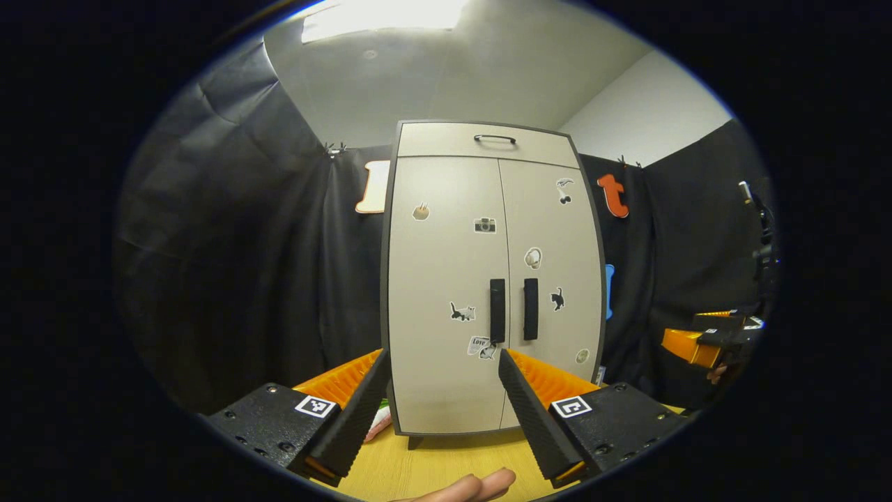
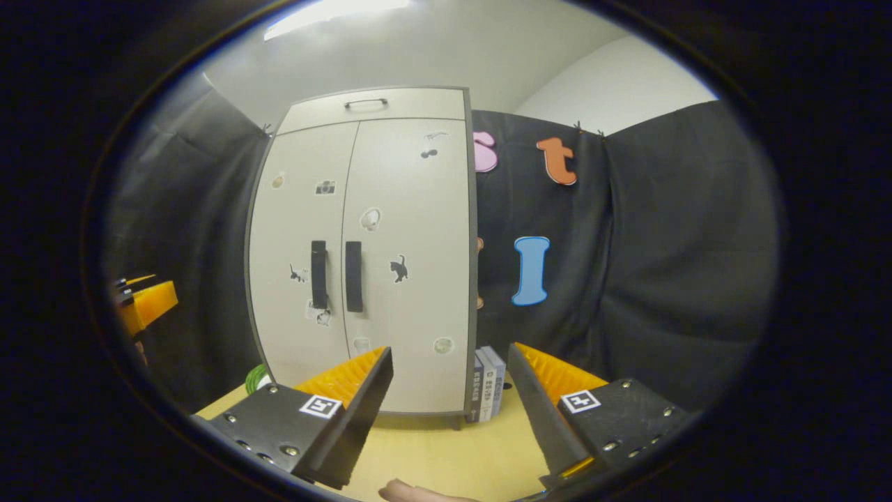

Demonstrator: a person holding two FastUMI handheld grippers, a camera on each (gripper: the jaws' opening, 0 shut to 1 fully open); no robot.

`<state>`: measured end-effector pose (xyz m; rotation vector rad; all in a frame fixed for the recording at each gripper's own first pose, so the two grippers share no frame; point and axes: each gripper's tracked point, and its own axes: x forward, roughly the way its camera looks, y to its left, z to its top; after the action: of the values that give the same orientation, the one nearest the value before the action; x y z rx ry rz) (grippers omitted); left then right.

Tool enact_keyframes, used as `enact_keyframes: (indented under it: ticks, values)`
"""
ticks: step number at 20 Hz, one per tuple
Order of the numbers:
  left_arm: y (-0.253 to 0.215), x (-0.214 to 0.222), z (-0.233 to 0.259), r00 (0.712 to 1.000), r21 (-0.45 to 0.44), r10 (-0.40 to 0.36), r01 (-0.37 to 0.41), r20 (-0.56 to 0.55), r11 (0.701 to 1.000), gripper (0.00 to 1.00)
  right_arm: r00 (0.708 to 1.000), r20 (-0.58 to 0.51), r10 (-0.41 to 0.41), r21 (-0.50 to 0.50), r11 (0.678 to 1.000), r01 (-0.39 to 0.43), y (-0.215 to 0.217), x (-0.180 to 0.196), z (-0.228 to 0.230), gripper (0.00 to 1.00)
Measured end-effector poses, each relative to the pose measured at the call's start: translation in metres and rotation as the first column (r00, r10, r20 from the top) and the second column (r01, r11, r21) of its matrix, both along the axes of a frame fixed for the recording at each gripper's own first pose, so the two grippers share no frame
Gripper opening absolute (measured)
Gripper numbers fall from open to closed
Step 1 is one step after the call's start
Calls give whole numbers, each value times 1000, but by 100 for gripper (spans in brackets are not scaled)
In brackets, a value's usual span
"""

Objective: Open the right door of the double-door shoe cabinet with the right hand, and open the left door with the left hand.

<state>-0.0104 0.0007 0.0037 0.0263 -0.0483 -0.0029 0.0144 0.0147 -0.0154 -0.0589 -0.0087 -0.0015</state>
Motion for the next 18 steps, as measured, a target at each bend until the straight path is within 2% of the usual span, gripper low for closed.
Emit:
enact_keyframes:
  ticks: [1,3,4,8,12,18]
  values:
    - [3,0,-1,1000,4,9,-9,6,1000,96,1000,-2,-6,-8,1000,6,0,3,-2,94]
    - [2,0,-3,1000,5,8,-8,8,1000,96,1000,-3,-11,-5,1000,11,0,11,-3,94]
    - [1,1,-6,1000,3,2,-2,3,1000,96,1000,-11,-3,5,1000,3,3,15,-4,99]
    - [8,6,-20,1000,8,16,-16,-18,1000,96,999,-22,43,47,998,-42,15,34,-3,98]
    - [10,13,-35,999,8,6,-6,-53,1000,97,994,-42,104,69,993,-101,31,64,4,99]
    - [19,22,-52,997,20,2,-1,-77,1000,96,994,-7,105,45,994,-104,46,121,25,99]
